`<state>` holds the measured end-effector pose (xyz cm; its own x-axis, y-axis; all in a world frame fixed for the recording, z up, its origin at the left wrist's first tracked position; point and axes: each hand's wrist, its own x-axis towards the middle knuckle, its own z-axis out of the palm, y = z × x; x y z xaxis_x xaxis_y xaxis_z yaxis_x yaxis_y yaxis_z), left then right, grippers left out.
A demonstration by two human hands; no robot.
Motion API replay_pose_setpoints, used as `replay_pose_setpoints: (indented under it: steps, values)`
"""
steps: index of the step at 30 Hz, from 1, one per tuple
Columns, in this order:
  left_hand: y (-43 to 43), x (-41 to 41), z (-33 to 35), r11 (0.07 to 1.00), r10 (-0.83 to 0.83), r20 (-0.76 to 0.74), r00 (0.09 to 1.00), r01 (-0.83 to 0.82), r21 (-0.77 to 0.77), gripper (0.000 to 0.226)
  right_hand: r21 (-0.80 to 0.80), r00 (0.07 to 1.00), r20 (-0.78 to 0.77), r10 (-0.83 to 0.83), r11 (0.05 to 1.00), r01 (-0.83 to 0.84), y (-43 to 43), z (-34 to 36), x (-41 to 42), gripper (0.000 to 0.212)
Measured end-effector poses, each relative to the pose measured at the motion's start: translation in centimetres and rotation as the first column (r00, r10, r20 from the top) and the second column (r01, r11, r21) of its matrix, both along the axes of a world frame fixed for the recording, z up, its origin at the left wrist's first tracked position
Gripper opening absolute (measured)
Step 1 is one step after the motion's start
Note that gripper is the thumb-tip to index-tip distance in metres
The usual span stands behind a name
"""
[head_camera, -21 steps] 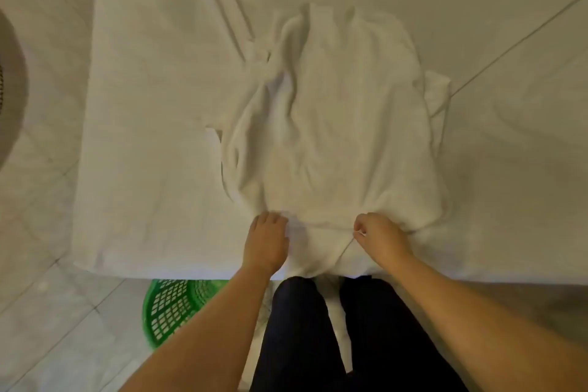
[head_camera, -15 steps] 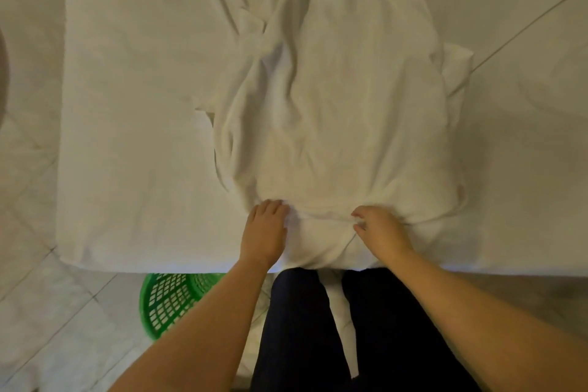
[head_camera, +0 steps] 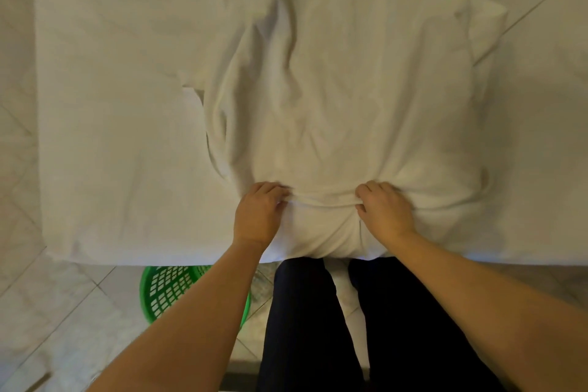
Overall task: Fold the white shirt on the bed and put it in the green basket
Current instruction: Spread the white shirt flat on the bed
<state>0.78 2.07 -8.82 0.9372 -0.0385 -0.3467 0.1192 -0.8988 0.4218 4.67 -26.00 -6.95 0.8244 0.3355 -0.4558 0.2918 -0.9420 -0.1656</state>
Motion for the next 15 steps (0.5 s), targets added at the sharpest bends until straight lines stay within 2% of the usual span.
replay_pose_setpoints:
  steps: [5,10,15]
  values:
    - [0.0,-0.5,1.2,0.998,0.047,-0.053,0.997,-0.049,-0.032,0.019,0.076,0.99,-0.097,-0.1,0.991,0.108,-0.3,1.2,0.1,0.005]
    - [-0.4,-1.8,5.0,0.993,0.078,-0.118,0.99,-0.087,-0.079,0.02,0.131,0.94,-0.289,-0.182,0.965,0.227,-1.6,4.8,-0.6,0.013]
    - [-1.2,-1.9,11.4,0.986,0.087,-0.172,0.981,-0.109,-0.124,0.023,0.185,0.912,-0.337,-0.234,0.933,0.307,-2.8,10.8,-0.9,0.012]
